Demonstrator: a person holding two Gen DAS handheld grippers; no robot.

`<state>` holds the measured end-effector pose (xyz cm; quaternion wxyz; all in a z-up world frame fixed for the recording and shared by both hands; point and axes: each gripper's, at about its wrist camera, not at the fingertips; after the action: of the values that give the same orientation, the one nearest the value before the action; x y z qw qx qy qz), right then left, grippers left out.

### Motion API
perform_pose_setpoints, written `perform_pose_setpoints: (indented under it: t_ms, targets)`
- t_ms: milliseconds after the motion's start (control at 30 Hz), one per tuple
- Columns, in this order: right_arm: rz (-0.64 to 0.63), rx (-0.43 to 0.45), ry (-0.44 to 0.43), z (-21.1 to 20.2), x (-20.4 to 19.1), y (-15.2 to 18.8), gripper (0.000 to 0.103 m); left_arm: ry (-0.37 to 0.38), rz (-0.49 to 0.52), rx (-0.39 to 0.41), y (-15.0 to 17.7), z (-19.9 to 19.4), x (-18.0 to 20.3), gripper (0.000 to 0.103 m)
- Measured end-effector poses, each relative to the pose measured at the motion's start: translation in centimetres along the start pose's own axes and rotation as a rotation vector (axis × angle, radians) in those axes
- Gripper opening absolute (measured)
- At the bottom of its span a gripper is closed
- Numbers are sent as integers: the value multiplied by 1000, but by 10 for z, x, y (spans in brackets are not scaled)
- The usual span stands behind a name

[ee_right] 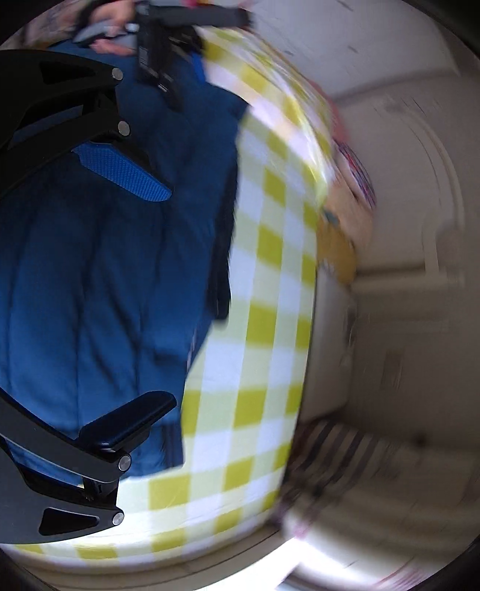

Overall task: Fold large clothes
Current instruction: 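Open both grippers and press the folded jacket flat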

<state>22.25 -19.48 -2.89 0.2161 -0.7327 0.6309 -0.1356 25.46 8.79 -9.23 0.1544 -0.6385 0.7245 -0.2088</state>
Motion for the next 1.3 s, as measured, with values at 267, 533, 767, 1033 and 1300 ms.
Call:
perform_pose_setpoints:
  t_ms: [267, 533, 767, 1033, 1300]
  targets:
    - [-145, -153, -31, 53, -52, 22, 99, 5, -8, -2, -1, 0, -2, 101]
    - [158, -107, 106, 28, 56, 42, 98, 12, -17, -4, 0, 0, -4, 101]
    - [244, -97, 29, 36, 94, 57, 99, 51, -44, -9, 0, 2, -11, 101]
    - [212, -11, 39, -8, 73, 64, 98, -105, -65, 135, 16, -46, 8, 101]
    - [-175, -7, -16, -33, -36, 105, 98, -8, 173, 138, 74, -71, 106, 101]
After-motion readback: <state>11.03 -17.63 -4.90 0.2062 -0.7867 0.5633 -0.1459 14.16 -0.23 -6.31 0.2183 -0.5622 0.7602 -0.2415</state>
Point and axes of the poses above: each gripper's, at about its wrist camera, not at the fingertips, and z roughly the way its jaws point, x to its right, y to its underside, and after that the axes turned 8 degrees about -x, right-handed
